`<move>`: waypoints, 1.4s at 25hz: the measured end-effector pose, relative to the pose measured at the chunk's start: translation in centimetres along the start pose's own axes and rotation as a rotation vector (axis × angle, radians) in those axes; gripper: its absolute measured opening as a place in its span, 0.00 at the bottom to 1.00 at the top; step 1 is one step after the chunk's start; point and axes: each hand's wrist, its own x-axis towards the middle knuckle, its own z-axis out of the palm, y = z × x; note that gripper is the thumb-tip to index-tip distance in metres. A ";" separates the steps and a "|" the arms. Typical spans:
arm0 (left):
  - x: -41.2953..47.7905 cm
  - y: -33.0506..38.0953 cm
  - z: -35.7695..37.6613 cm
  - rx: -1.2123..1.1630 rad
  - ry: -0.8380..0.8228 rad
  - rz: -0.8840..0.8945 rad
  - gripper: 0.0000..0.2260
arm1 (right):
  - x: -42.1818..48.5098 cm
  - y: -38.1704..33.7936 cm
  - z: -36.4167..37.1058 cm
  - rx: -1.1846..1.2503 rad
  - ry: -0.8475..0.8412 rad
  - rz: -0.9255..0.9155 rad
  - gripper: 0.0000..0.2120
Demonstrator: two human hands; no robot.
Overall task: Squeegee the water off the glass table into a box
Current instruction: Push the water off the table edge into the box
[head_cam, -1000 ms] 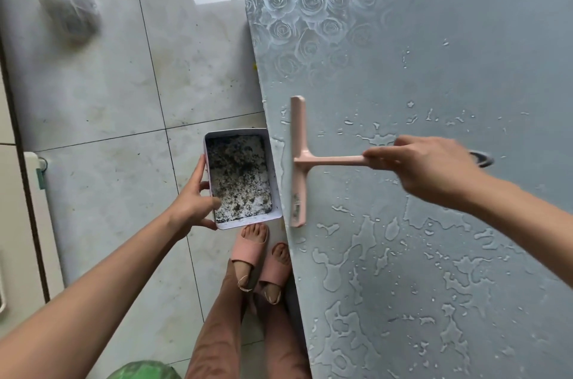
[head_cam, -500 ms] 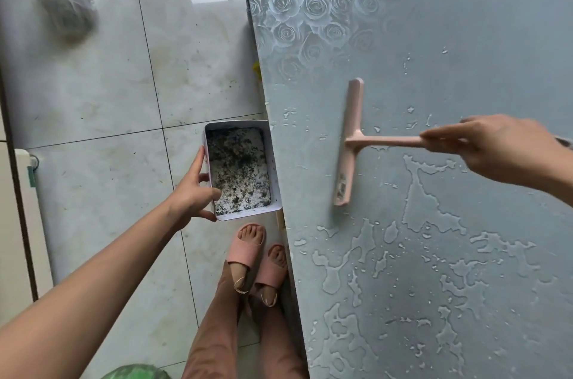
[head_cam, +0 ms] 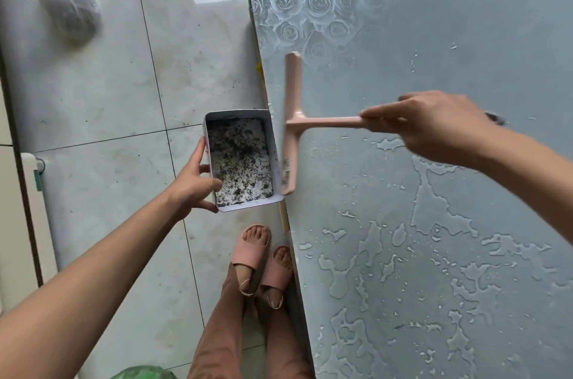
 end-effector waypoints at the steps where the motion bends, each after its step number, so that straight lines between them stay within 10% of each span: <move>1: 0.1 0.1 -0.1 -0.006 -0.001 -0.005 0.46 | -0.7 1.0 -0.7 -0.045 -0.005 0.039 0.13; 8: -0.1 -0.1 0.1 -0.001 0.004 -0.008 0.47 | 0.0 -2.6 2.5 -0.006 -0.048 -0.007 0.12; 18: -2.3 -0.9 1.4 0.022 0.023 -0.017 0.46 | -12.2 -1.8 7.7 0.453 0.035 0.681 0.20; 29: -3.0 -2.2 1.9 0.102 0.038 0.022 0.44 | -8.9 3.9 5.0 0.537 0.135 0.824 0.15; 35: -4.6 -3.6 2.7 0.086 0.018 0.005 0.44 | -19.1 -7.3 11.4 0.660 0.023 0.820 0.21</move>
